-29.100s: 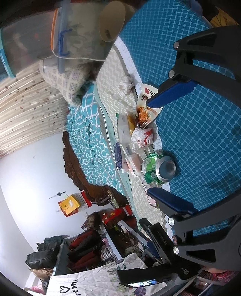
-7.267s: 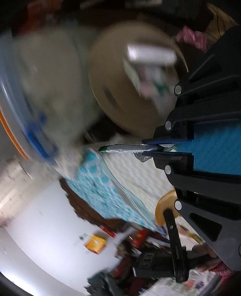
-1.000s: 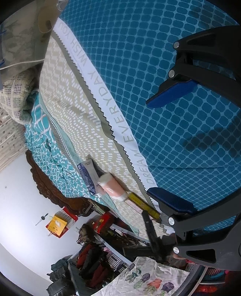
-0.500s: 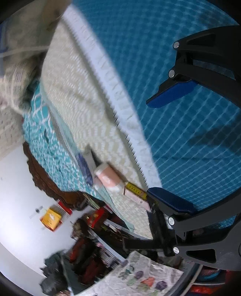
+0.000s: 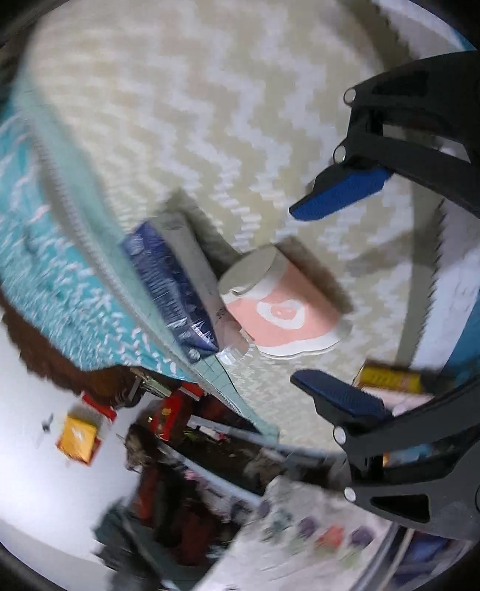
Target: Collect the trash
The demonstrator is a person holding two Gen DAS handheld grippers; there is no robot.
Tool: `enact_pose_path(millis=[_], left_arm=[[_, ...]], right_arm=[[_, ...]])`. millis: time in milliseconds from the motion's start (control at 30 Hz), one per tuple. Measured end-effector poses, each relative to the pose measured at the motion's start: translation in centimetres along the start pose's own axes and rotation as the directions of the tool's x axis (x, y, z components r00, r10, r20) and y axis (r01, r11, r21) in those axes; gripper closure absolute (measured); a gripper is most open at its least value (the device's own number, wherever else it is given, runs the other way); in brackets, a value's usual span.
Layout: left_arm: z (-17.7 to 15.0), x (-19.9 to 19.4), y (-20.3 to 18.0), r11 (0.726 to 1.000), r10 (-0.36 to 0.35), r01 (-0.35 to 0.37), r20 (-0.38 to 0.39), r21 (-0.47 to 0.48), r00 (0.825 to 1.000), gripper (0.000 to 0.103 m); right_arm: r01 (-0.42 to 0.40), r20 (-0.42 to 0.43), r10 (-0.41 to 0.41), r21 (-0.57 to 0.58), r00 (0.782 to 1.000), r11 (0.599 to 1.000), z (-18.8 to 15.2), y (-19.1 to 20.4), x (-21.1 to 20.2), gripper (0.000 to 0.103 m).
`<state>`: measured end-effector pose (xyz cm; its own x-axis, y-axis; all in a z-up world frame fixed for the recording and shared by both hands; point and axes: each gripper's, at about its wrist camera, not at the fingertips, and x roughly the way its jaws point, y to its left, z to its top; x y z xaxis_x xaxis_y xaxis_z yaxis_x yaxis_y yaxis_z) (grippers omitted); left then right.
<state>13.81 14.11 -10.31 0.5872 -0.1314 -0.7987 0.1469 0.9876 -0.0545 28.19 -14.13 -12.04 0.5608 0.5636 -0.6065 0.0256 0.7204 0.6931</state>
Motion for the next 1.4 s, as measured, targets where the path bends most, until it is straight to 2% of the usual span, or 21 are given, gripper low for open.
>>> enact_pose_path(millis=[67,267,333,367,433,567,733,900,967,1067,1233,1367,1400], left_arm=[[0.3,0.1,-0.1,1.000,-0.008,0.008,0.002,0.006,1.000,0.045],[0.4,0.2,-0.1,1.000,-0.030,0.029,0.006,0.004,1.000,0.045],[0.3,0.1,0.1,0.999,-0.034,0.034,0.007,0.003,0.999,0.045],[0.3,0.1,0.0,0.999,-0.036,0.036,0.008,0.003,0.999,0.045],[0.2,0.0,0.0,0.999,-0.038,0.038,0.007,0.003,0.999,0.045],[0.2,0.0,0.0,0.999,-0.044,0.044,0.007,0.002,0.999,0.045],[0.2,0.0,0.0,0.999,-0.052,0.052,0.009,0.006,0.999,0.045],[0.0,-0.5,-0.7,0.999,-0.040,0.040,0.023,0.029,0.999,0.045],[-0.2,-0.9,-1.3,0.998,-0.062,0.061,0.019,0.029,0.998,0.045],[-0.7,-1.7,-3.2,0.993,-0.113,0.112,0.015,0.048,0.994,0.046],[-1.3,-2.3,-6.8,0.979,-0.183,0.182,-0.004,0.093,0.983,0.046],[-2.0,-0.9,-8.7,0.978,-0.168,0.172,-0.043,0.119,0.985,0.046],[-2.3,-0.8,-9.0,0.980,-0.152,0.154,-0.030,0.129,0.988,0.046]], right_arm=[[0.000,-0.024,0.002,0.047,1.000,0.999,-0.2,-0.2,1.5,0.030],[0.007,0.015,-0.008,0.094,1.000,0.996,-0.2,0.9,3.7,0.041],[0.014,0.005,-0.014,0.088,1.000,0.996,-0.2,1.2,4.5,0.058],[0.007,-0.004,-0.007,0.088,1.000,0.996,-0.4,1.3,5.0,0.064],[-0.015,-0.004,0.015,0.087,1.000,0.996,-0.7,1.3,5.1,0.068],[-0.069,-0.011,0.070,0.085,0.997,0.994,-2.0,1.3,3.7,0.070],[-0.143,-0.026,0.144,0.036,0.989,0.989,-5.1,0.7,-0.8,0.070],[-0.168,-0.040,0.170,0.041,0.985,0.985,-8.4,-2.4,-5.7,0.070],[-0.168,-0.051,0.171,0.056,0.984,0.984,-9.1,-3.9,-7.1,0.070],[-0.153,-0.064,0.155,0.038,0.986,0.987,-9.7,-5.5,-9.3,0.070],[-0.072,-0.101,0.060,-0.122,0.993,0.990,-10.1,-5.5,-12.4,0.069],[-0.011,-0.071,-0.002,-0.186,0.997,0.983,-10.3,-5.5,-12.9,0.066],[0.014,-0.053,-0.025,-0.199,0.998,0.980,-10.3,-5.4,-12.9,0.065]])
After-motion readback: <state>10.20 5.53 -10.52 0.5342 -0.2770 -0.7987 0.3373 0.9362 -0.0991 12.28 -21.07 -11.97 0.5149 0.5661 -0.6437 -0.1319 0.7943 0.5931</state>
